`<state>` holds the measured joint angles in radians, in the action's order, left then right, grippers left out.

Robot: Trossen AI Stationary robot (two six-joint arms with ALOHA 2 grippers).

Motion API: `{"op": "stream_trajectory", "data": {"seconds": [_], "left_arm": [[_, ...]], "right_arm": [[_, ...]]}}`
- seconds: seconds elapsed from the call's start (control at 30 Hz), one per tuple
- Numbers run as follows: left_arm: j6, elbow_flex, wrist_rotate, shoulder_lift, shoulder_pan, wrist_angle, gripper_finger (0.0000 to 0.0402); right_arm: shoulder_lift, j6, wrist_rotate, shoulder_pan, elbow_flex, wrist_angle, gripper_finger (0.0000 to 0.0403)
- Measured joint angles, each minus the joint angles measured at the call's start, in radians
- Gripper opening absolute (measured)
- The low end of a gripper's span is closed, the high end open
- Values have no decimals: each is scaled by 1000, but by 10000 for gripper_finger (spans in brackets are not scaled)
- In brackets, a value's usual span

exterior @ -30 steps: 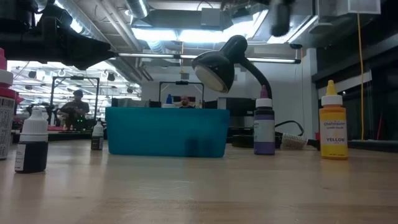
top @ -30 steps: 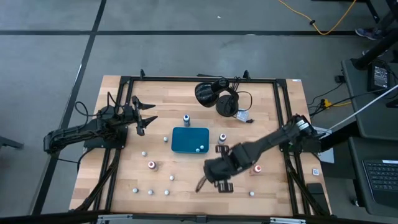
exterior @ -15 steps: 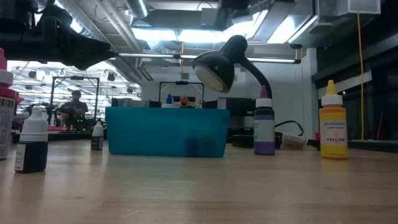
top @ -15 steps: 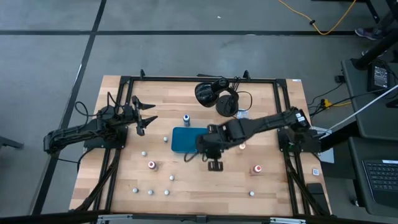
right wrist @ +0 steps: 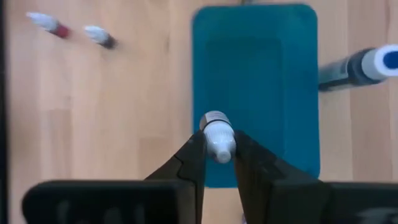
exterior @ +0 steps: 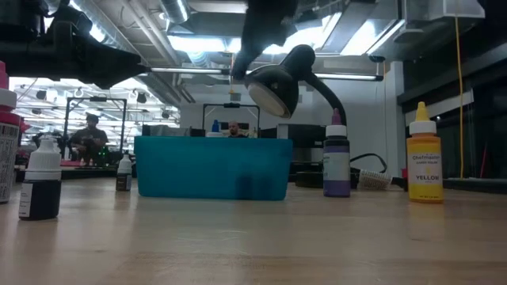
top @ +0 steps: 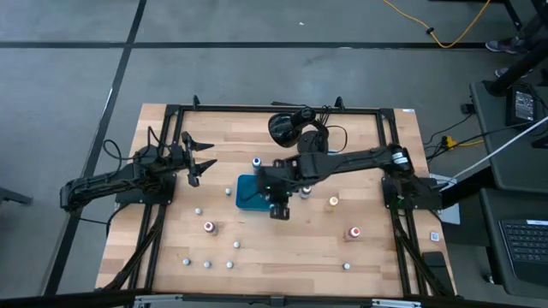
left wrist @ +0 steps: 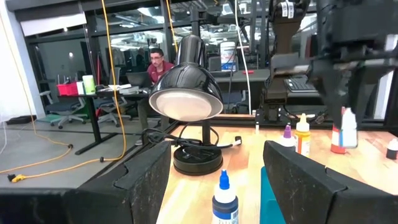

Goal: Pick & Place food coloring
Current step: Put the small dark blue food coloring bottle into the blue bin

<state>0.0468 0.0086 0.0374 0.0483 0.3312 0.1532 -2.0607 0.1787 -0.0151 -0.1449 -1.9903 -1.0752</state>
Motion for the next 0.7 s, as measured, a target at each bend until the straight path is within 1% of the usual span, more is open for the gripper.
{"op": "stream_trajectory", "data": {"seconds": [0.13, 0.33, 0.5, 0.7], "left_arm": [[0, 0, 0, 2, 0, -1, 251], [0, 0, 0, 2, 0, 1, 251], [0, 0, 0, 2, 0, 0, 251], [0, 0, 0, 2, 0, 0, 251]], "right_arm": [[-63, -20, -9, 9, 0, 22, 74], [-140, -33, -8, 20, 0, 52, 67], [-180, -34, -10, 34, 0, 68, 75], [-207, -34, -9, 38, 0, 69, 68]]}}
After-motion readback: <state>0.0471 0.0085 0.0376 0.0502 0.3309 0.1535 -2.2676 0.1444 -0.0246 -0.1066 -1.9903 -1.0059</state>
